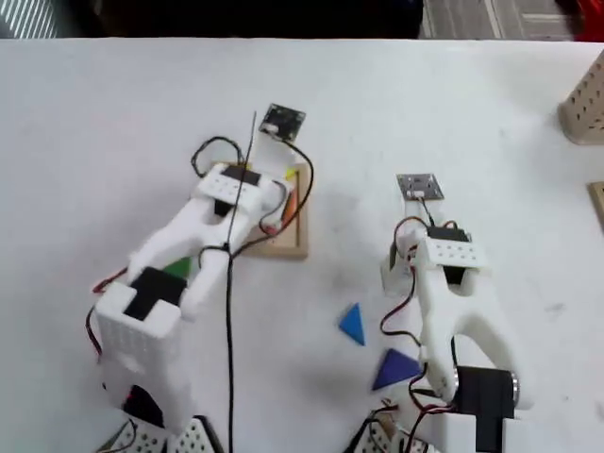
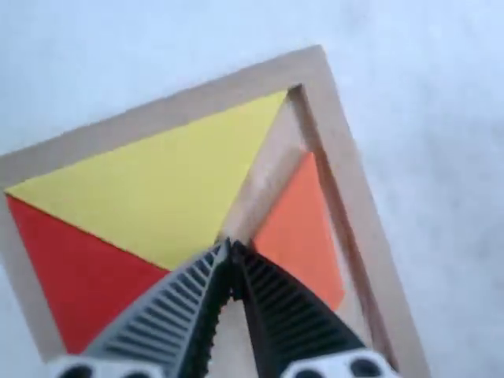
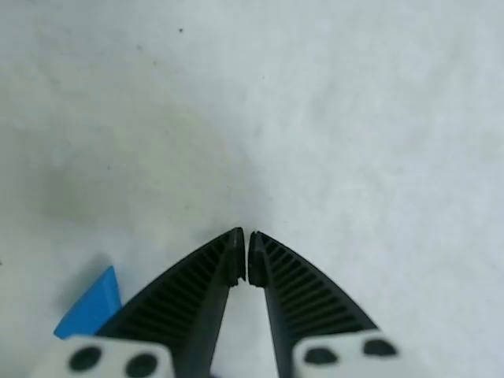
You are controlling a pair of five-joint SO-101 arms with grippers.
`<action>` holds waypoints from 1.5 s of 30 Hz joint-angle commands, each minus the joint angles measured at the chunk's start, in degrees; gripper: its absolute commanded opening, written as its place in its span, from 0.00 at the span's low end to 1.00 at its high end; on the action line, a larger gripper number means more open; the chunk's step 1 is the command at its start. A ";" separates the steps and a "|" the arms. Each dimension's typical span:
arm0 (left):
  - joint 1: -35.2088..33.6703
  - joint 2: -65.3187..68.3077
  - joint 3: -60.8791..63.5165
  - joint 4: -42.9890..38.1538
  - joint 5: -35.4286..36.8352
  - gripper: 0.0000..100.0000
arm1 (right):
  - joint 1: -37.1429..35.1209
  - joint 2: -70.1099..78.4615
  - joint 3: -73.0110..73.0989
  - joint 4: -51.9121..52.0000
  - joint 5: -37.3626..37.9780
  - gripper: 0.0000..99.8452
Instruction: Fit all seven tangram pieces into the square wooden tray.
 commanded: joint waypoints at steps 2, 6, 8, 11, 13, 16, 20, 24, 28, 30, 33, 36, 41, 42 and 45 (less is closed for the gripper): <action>-1.10 -3.47 -2.29 0.53 0.62 0.02 | -0.31 -2.42 -0.44 -0.66 0.53 0.02; -2.77 -10.51 -2.20 5.45 0.62 0.02 | -0.31 -2.33 -0.44 -0.66 0.53 0.02; -2.95 -13.14 -2.11 9.23 0.35 0.02 | -0.31 -2.24 -0.44 -0.66 0.53 0.02; -0.75 -16.40 0.53 13.80 0.00 0.02 | -0.31 -2.24 -0.44 -0.75 0.53 0.02; 2.33 -17.98 4.22 13.89 -0.35 0.02 | -0.31 -2.24 -0.44 -0.75 0.53 0.02; 7.52 -19.03 9.93 12.04 -5.36 0.02 | -0.31 -2.24 -0.44 -0.75 0.53 0.02; 9.36 -18.95 16.00 3.96 -10.29 0.02 | -0.31 -2.24 -0.44 -0.75 0.53 0.02; 5.67 -18.95 15.12 2.90 -12.40 0.11 | -0.31 -2.33 -0.44 -0.75 0.53 0.02; 3.21 -18.95 14.15 2.73 -14.15 0.24 | -0.31 -2.33 -0.44 -0.75 0.53 0.02; 3.47 -18.95 14.15 2.46 -15.91 0.25 | -0.31 -2.33 -0.44 -0.75 0.53 0.02; 4.97 -18.86 14.24 1.58 -17.41 0.21 | -0.31 -2.24 -0.44 -0.75 0.53 0.02; 6.29 -17.45 13.98 -0.18 -17.14 0.16 | -0.31 -2.24 -0.44 -0.75 0.53 0.02; 4.44 -9.71 6.95 1.23 -16.88 0.11 | -0.31 -2.24 -0.44 -0.75 0.53 0.02; 3.65 -8.57 5.10 2.46 -16.88 0.11 | -0.31 -2.24 -0.44 -0.75 0.53 0.02; 1.89 -7.96 1.23 6.42 -16.88 0.11 | -0.31 -2.24 -0.44 -0.75 0.53 0.02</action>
